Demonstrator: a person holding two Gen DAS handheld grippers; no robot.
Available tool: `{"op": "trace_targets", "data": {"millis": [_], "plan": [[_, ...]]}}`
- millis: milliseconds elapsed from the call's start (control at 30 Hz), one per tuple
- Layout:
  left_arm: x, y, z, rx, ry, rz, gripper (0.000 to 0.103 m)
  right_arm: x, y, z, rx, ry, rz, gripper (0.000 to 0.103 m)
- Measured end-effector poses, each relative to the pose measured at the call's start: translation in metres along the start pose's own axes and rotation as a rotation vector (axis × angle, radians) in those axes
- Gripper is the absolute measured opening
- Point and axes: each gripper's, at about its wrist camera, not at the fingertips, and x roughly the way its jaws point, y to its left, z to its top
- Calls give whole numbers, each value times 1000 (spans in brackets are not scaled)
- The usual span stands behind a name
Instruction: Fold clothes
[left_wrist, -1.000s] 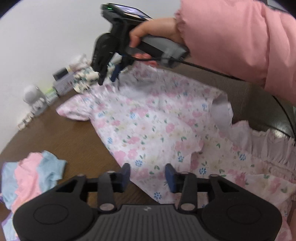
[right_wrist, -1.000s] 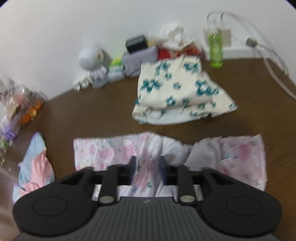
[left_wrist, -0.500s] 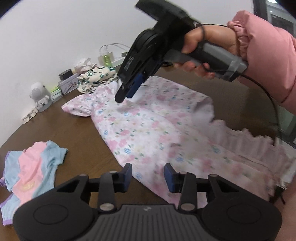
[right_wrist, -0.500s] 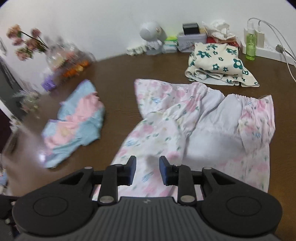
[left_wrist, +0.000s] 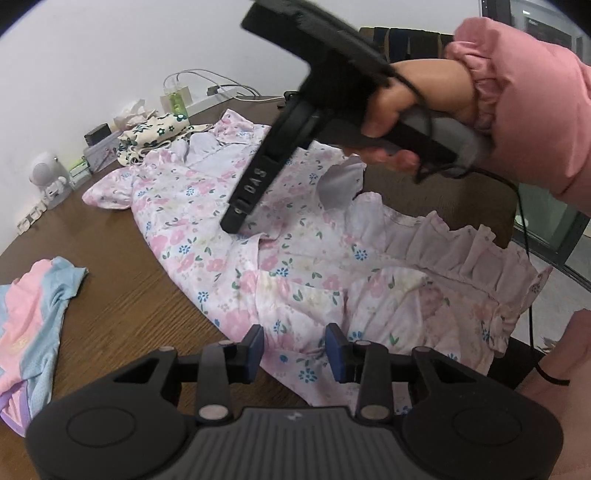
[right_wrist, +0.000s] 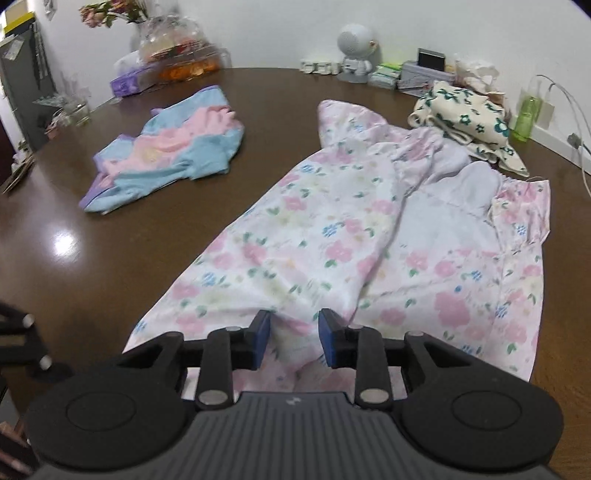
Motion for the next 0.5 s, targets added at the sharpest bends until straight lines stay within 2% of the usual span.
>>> {"op": "trace_targets", "data": {"millis": [133, 167, 200, 333, 500], "plan": [[-4, -6, -2, 36, 15, 18, 36, 0, -1, -1, 4, 5, -12, 31], [-6, -7, -2, 41, 13, 16, 36, -2, -1, -3, 9, 4, -11, 36], [-8, -9, -2, 46, 10, 11, 37, -5, -2, -5, 26, -3, -1, 39], [-14, -14, -2, 67, 0, -9, 36, -23, -2, -13, 84, -32, 67, 39], [-23, -22, -2, 92, -13, -34, 35, -45, 10, -28, 74, -30, 68, 46]]}}
